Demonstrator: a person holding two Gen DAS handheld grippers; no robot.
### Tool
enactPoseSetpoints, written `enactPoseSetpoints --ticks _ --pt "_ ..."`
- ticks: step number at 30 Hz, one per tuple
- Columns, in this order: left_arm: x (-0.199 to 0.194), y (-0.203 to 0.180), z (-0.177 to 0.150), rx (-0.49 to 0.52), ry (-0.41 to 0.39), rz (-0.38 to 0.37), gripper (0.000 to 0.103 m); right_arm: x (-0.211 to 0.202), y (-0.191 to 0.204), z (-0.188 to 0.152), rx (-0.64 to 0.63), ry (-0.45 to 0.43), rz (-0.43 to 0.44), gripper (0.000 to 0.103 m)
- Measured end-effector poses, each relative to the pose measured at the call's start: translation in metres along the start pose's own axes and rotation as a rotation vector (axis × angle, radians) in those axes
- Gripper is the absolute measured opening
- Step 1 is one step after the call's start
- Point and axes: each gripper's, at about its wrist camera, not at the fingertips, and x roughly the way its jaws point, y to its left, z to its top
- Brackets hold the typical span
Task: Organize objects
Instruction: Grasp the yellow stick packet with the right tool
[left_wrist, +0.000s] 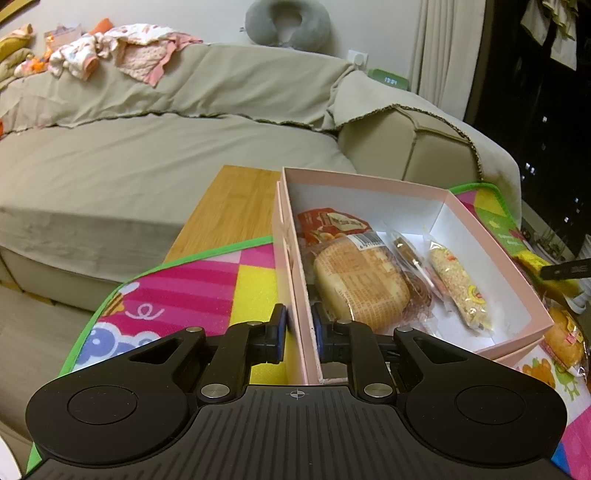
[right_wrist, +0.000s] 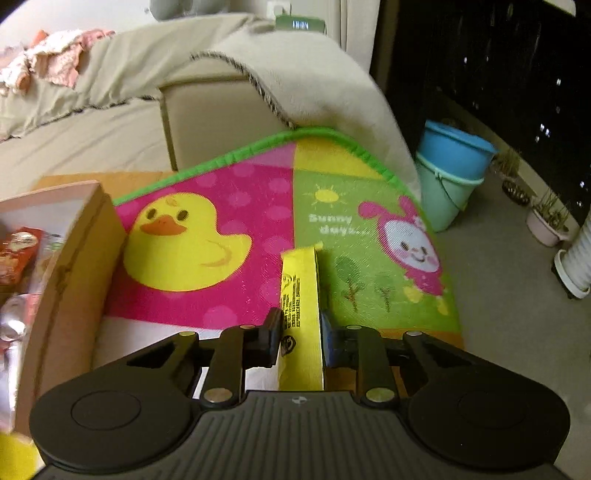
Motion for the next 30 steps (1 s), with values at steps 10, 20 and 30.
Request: enactPoseSetpoints --ticks 10,20,30 --pt "0.000 0.000 0.000 -0.001 0.000 -0.001 0.017 -0.101 -0.004 -0.013 -0.021 -0.137 0.082 0.007" --pt "0.001 0.000 0.000 0.000 0.000 -0.001 0.018 -0.108 -0.014 -0.053 -0.026 -0.055 0.112 0.028" --pt "0.000 -0.001 0.001 0.005 0.004 0.000 0.017 -0.034 -0.012 -0.026 0.099 -0.003 0.104 0.053"
